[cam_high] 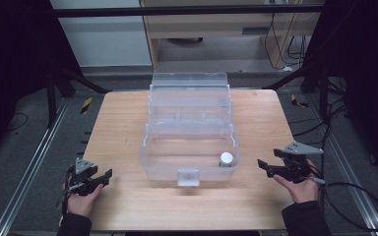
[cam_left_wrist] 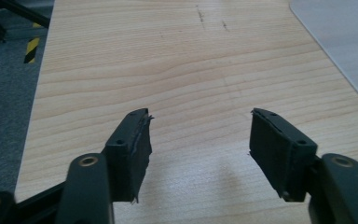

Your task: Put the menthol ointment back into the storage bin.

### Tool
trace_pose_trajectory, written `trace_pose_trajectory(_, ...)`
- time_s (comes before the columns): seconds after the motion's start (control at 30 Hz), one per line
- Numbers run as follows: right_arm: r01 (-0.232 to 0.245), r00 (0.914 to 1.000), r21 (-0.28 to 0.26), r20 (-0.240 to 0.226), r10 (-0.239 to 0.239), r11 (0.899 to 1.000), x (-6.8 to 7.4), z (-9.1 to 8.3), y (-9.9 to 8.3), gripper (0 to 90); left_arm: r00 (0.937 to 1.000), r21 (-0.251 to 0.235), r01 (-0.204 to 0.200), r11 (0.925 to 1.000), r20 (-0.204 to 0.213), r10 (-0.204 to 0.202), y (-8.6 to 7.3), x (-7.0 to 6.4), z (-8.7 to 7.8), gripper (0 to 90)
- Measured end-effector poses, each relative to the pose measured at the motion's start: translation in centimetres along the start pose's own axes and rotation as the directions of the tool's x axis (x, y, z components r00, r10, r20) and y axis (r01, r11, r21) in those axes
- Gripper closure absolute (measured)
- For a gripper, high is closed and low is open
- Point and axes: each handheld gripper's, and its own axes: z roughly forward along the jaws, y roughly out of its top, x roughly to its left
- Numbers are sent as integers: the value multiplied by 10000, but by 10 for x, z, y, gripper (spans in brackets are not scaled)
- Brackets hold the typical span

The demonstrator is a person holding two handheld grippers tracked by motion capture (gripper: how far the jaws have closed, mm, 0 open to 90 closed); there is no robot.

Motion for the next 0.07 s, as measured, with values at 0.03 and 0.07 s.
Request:
trace_pose_trajectory(0.03, -98, 9999, 87, 87, 97, 9999, -2, 0, -3, 206, 10000, -8, 13, 10000, -26, -13, 0, 0, 0, 357)
trace_pose_trajectory(0.07, -195, 9997, 147, 182, 192, 9997, -4, 0, -5, 193, 10000, -8, 13, 10000, -26, -13, 0, 0, 0, 343)
